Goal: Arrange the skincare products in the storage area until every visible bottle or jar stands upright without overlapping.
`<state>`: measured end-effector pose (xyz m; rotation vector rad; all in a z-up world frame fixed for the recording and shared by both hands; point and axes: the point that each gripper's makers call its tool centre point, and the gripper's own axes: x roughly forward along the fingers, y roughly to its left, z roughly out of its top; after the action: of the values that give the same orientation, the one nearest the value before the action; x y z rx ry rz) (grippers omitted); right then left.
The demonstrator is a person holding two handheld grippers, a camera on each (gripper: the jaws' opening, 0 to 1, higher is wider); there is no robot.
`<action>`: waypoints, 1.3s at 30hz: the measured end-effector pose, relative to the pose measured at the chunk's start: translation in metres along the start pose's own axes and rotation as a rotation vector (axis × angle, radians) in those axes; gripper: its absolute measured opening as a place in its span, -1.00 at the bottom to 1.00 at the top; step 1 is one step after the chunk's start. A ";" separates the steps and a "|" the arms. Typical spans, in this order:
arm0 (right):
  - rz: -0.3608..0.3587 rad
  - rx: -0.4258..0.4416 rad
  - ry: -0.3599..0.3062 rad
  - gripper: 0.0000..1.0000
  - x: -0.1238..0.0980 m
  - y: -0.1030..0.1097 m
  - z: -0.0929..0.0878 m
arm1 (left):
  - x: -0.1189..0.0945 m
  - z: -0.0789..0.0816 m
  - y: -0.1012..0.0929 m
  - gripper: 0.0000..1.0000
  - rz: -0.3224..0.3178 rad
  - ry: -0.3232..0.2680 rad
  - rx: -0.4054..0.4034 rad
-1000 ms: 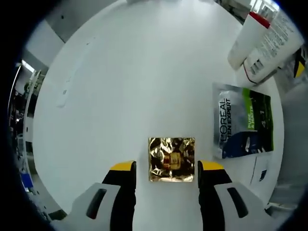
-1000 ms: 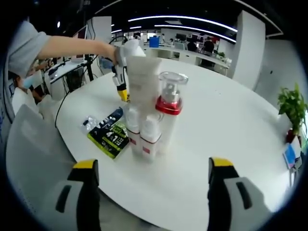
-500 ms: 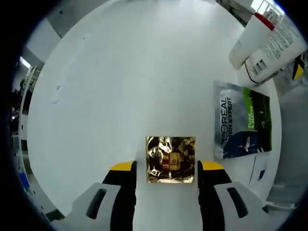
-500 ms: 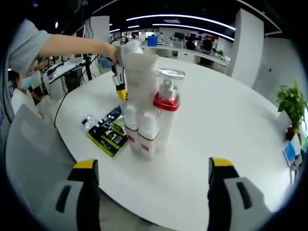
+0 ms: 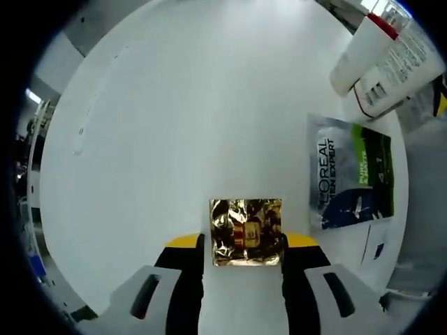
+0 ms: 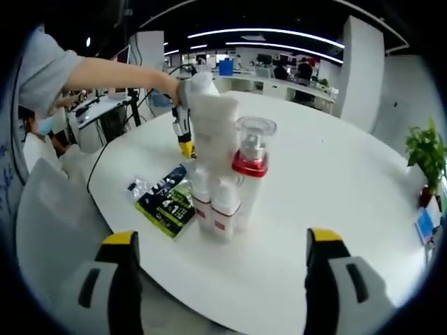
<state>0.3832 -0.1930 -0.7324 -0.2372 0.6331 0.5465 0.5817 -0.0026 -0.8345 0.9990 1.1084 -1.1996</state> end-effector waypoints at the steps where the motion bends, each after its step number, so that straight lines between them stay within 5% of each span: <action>1: -0.001 0.001 -0.005 0.99 -0.001 0.000 0.001 | 0.000 0.000 0.000 -0.28 0.002 0.001 -0.005; 25: 0.029 0.015 -0.087 1.00 -0.019 0.007 0.025 | -0.013 -0.016 -0.008 -0.28 0.003 0.034 -0.008; 39: 0.040 -0.007 -0.113 1.00 -0.030 0.011 0.035 | -0.026 -0.025 -0.033 -0.28 0.013 0.040 -0.007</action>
<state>0.3751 -0.1831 -0.6869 -0.1993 0.5276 0.5967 0.5453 0.0228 -0.8138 1.0271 1.1347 -1.1693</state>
